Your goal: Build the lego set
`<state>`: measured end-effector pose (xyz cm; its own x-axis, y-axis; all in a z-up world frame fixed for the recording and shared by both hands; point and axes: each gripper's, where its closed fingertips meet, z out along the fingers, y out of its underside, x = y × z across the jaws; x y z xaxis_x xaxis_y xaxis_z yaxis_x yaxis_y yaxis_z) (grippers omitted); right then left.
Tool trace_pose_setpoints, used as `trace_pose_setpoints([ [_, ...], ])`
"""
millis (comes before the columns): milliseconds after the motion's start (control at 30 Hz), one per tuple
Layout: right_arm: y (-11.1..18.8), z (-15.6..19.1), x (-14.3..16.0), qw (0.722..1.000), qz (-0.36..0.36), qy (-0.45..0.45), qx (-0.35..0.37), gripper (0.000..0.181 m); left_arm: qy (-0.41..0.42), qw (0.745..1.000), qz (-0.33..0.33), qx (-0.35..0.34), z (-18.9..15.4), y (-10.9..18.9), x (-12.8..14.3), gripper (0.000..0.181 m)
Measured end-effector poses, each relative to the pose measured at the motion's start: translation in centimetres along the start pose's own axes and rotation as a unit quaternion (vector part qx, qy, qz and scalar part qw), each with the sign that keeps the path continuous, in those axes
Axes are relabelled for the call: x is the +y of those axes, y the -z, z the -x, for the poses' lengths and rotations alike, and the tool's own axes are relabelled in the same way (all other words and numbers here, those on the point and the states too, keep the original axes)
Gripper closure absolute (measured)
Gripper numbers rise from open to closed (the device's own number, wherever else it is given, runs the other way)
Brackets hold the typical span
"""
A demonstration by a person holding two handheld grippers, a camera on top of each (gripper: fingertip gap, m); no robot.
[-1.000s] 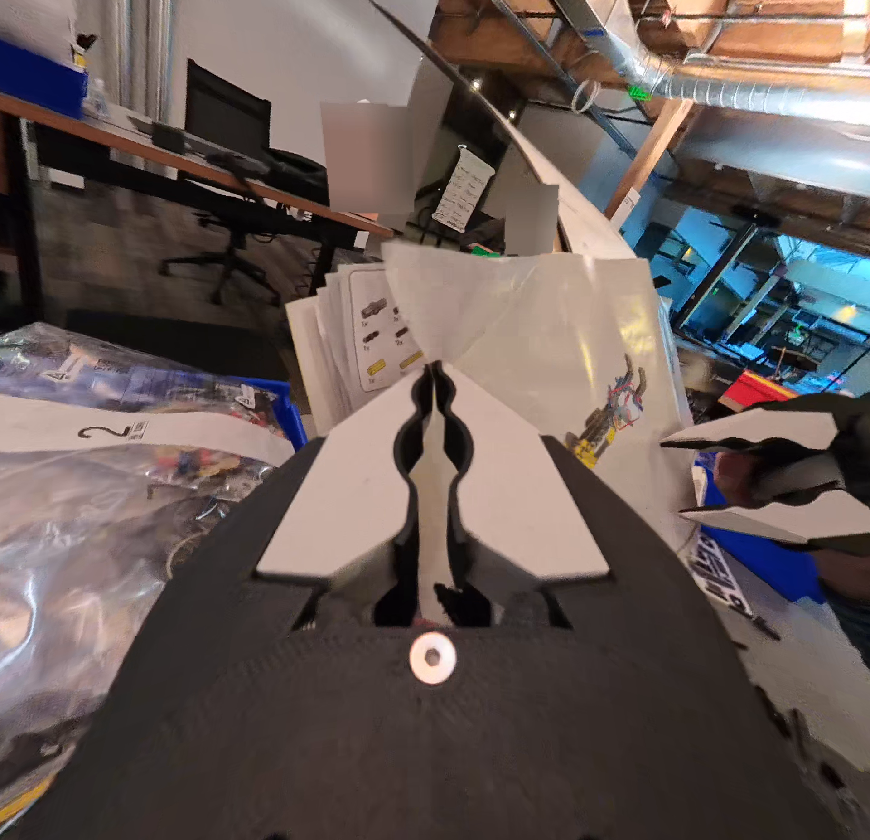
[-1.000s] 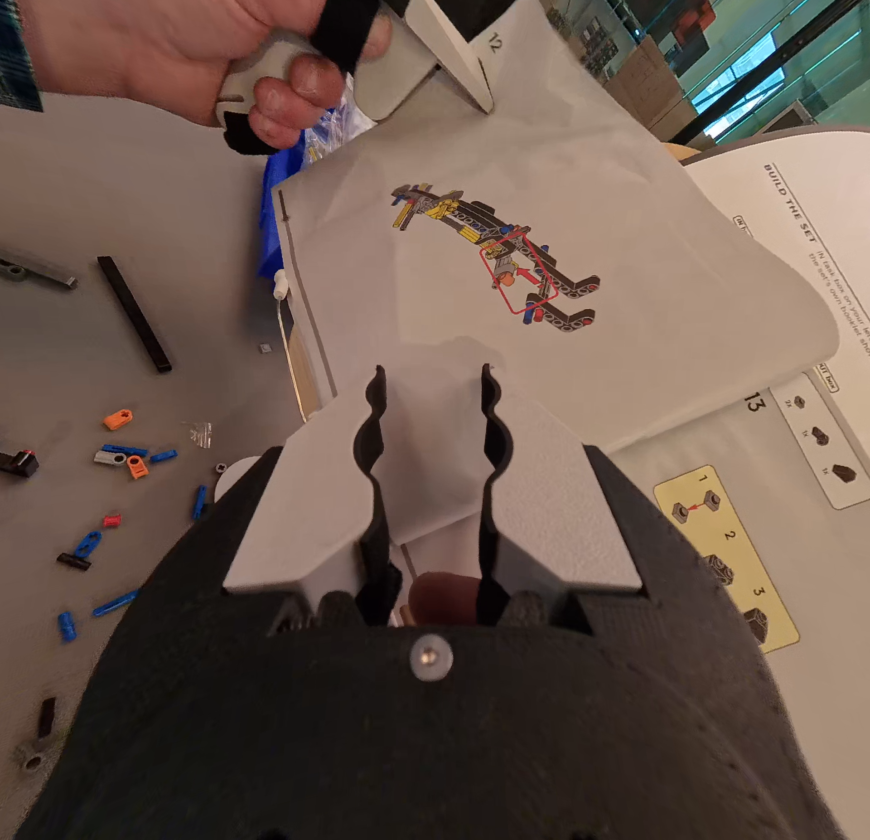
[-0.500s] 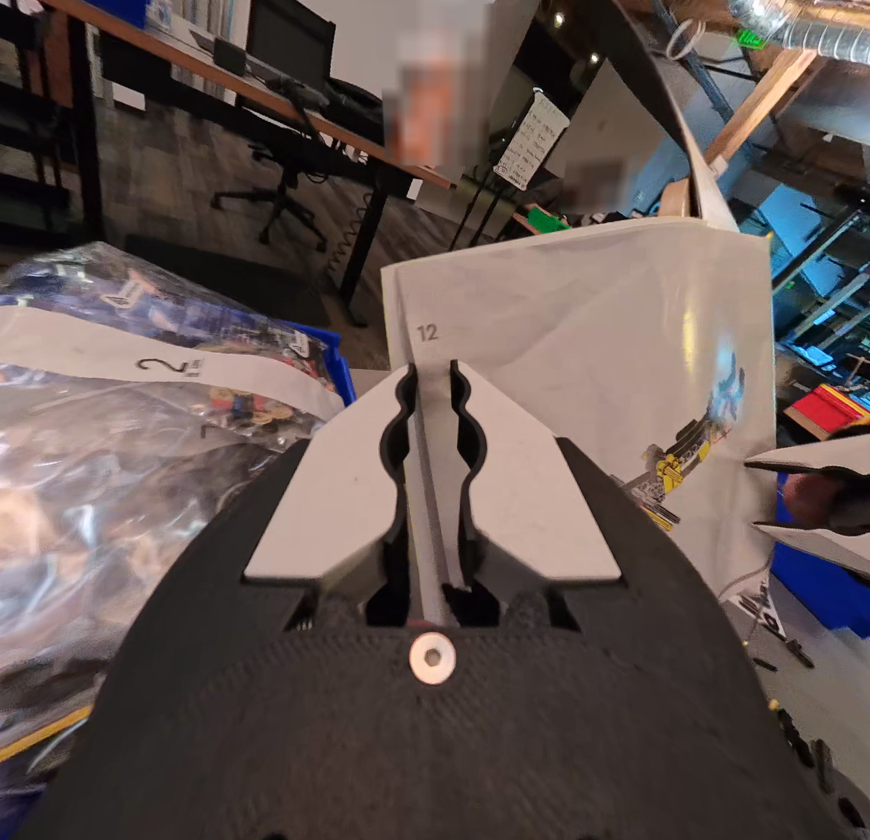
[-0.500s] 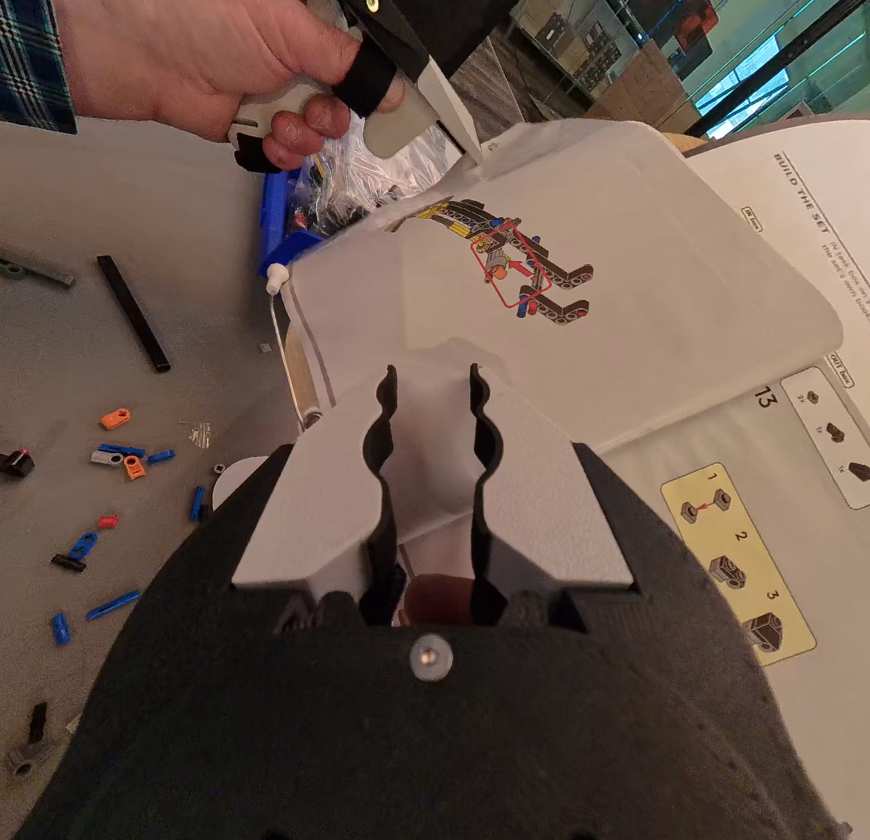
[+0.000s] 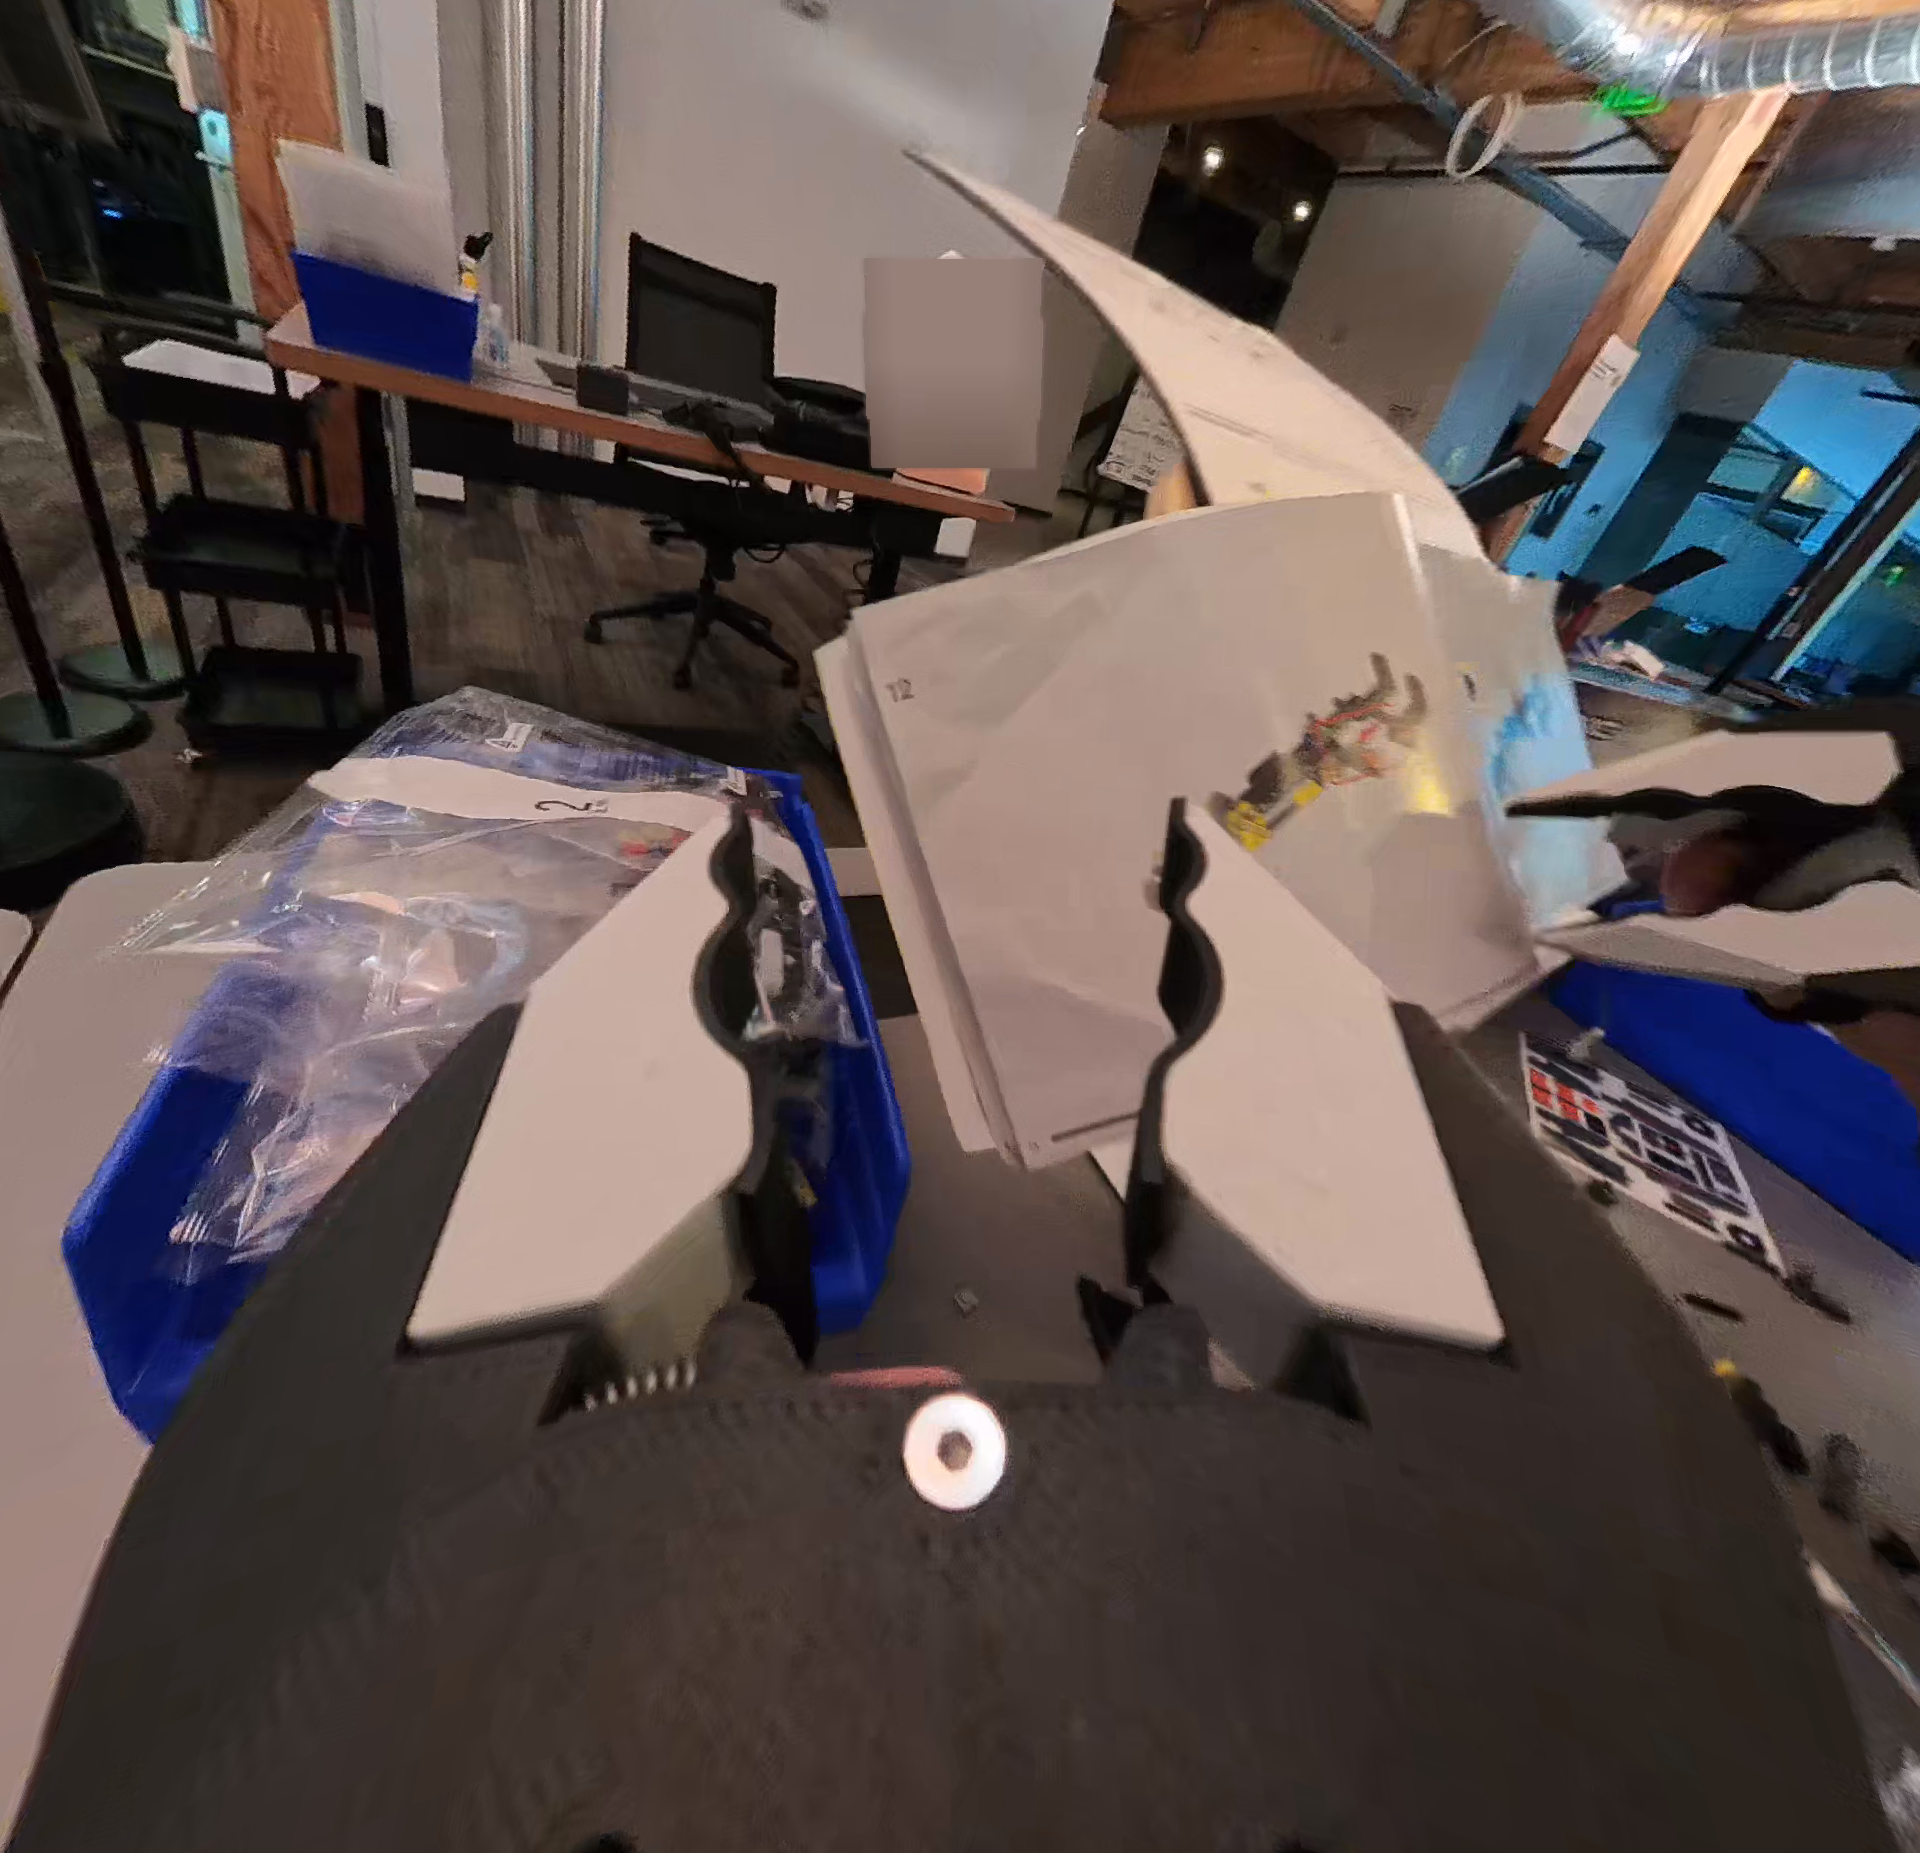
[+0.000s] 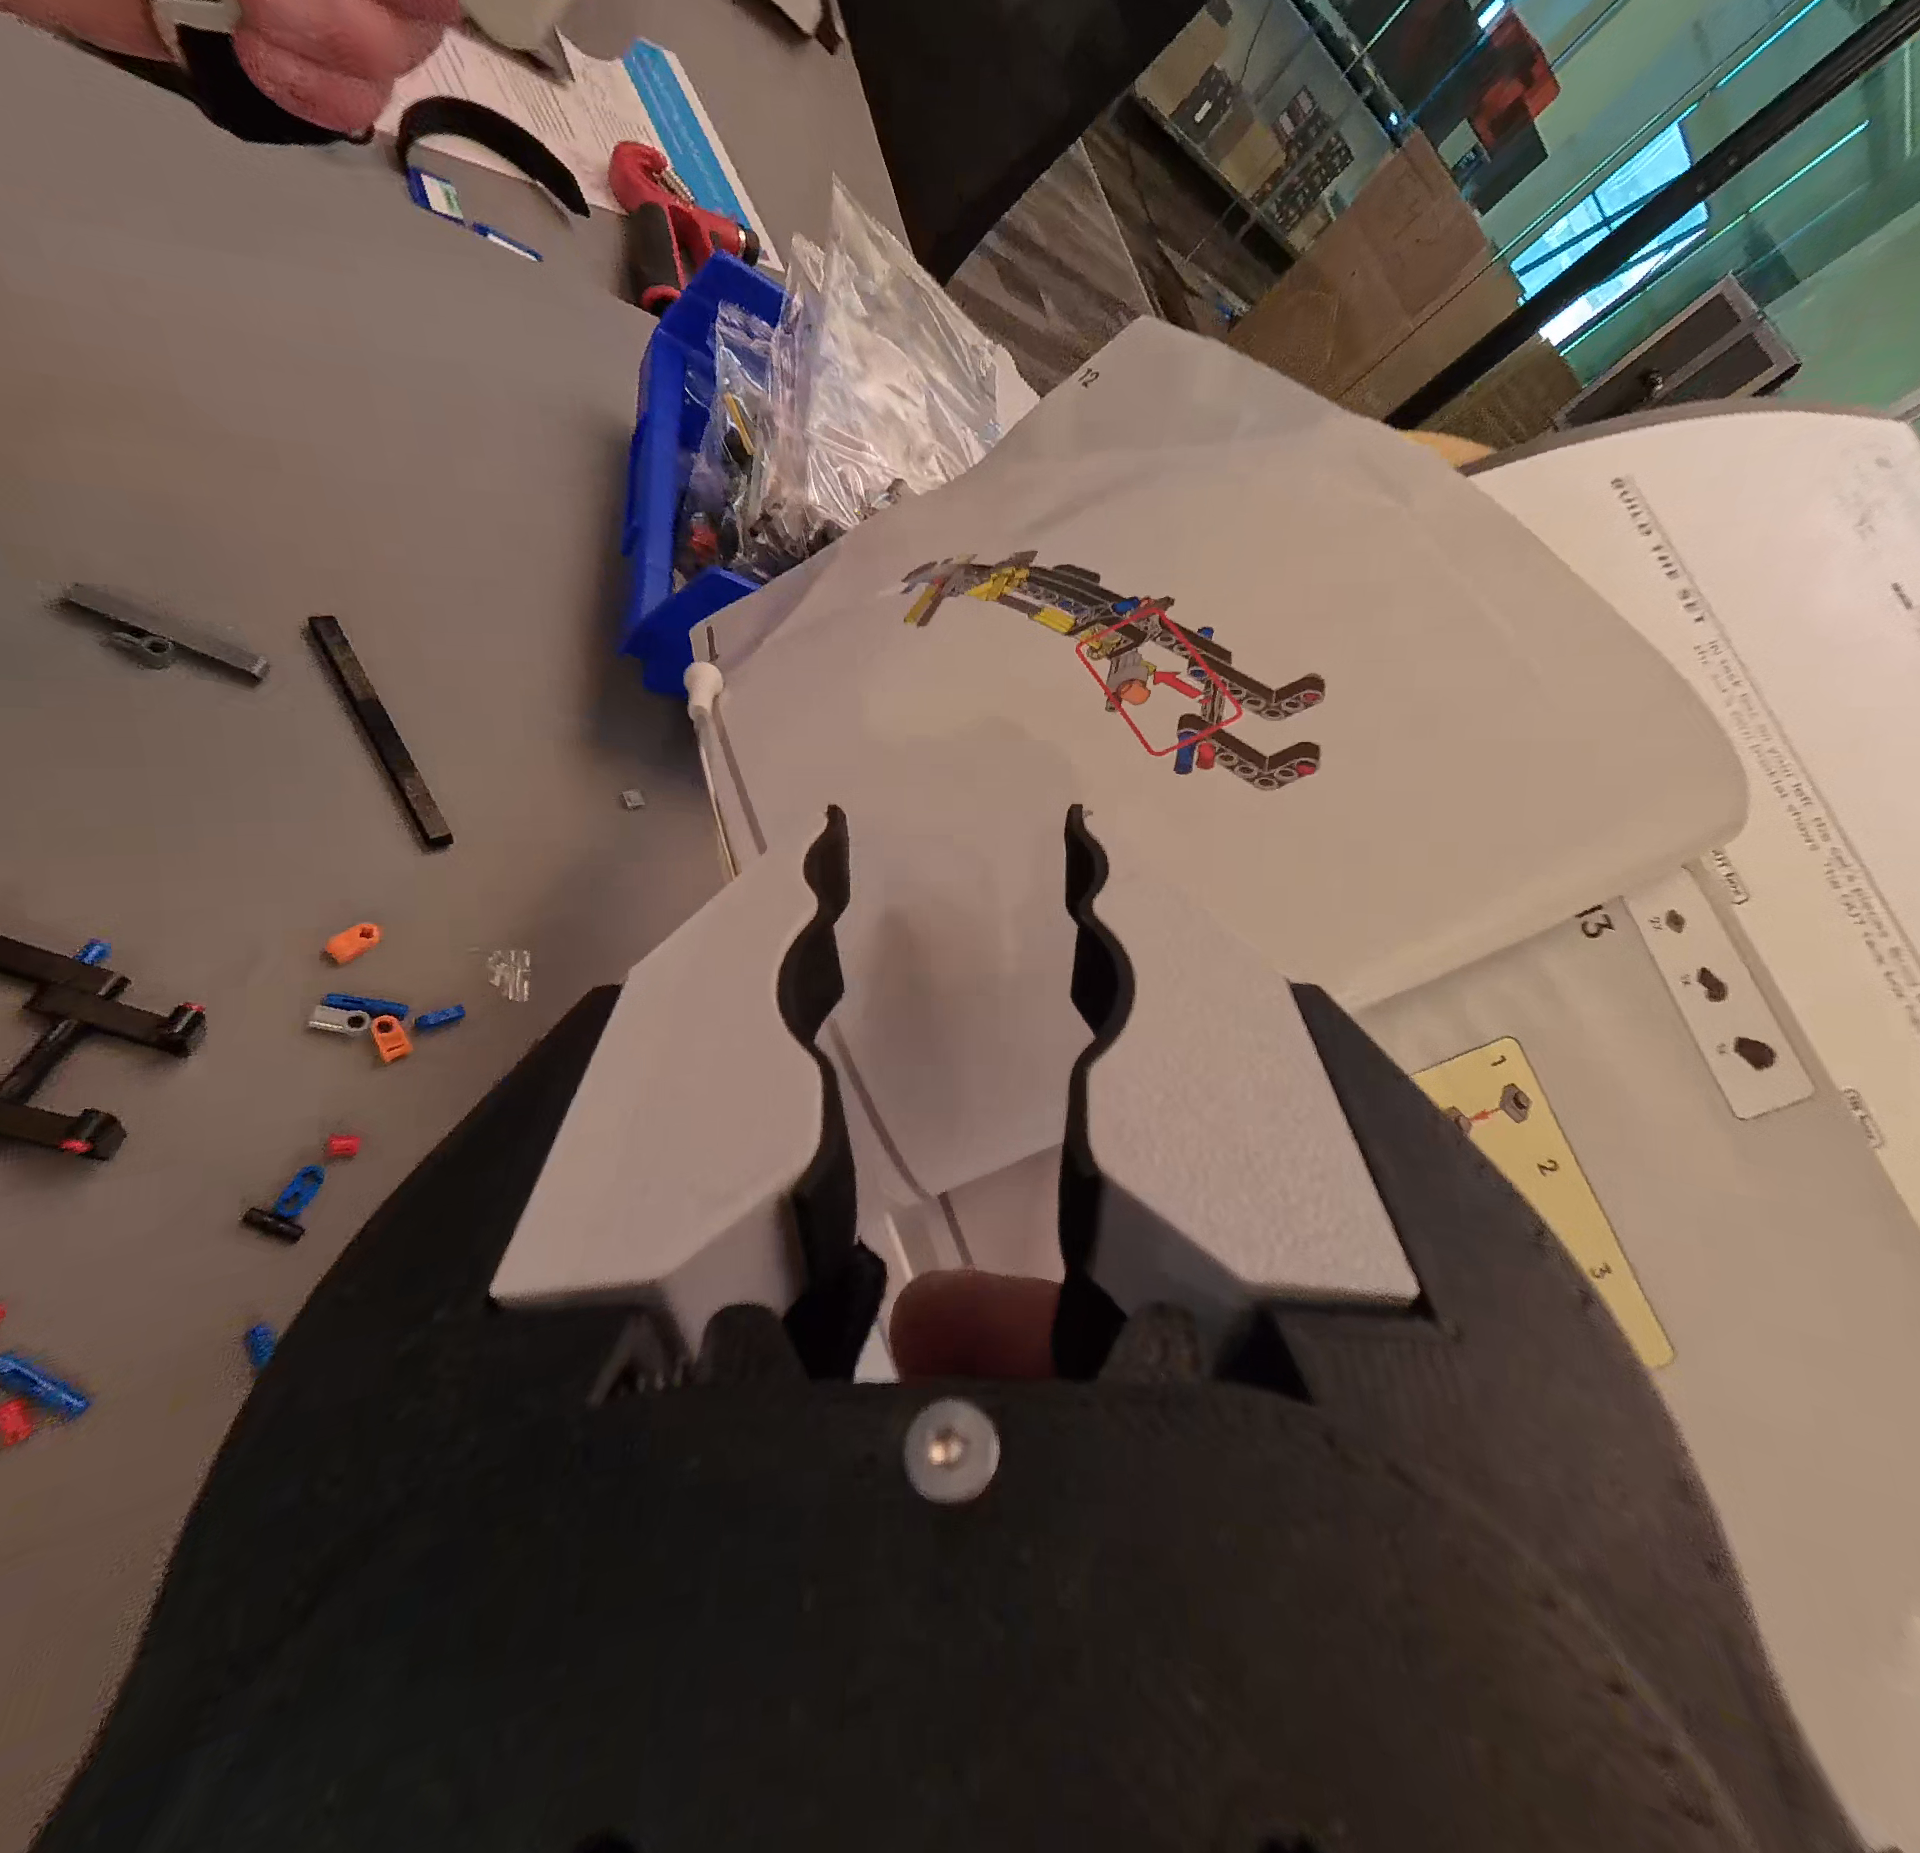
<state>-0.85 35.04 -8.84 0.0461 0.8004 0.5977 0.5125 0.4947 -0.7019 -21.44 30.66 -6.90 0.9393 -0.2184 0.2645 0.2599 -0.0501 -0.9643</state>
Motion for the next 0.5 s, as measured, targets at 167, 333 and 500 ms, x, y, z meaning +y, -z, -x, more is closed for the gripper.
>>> trace_pose_setpoints([
  [167,2.9,0.7,-1.9,1.0,-0.009,0.006,0.012,0.14,-0.019,0.999,0.01,0.033,-3.1,3.8,0.0,0.077],
  [333,6.4,2.7,-3.6,1.0,-0.023,-0.005,0.012,0.137,-0.037,0.997,0.052,0.049,-5.8,6.7,1.5,0.077],
  [500,9.0,6.3,-3.6,0.999,-0.021,-0.031,-0.004,0.136,-0.081,0.987,0.128,0.046,-7.6,9.4,6.1,0.094],
])
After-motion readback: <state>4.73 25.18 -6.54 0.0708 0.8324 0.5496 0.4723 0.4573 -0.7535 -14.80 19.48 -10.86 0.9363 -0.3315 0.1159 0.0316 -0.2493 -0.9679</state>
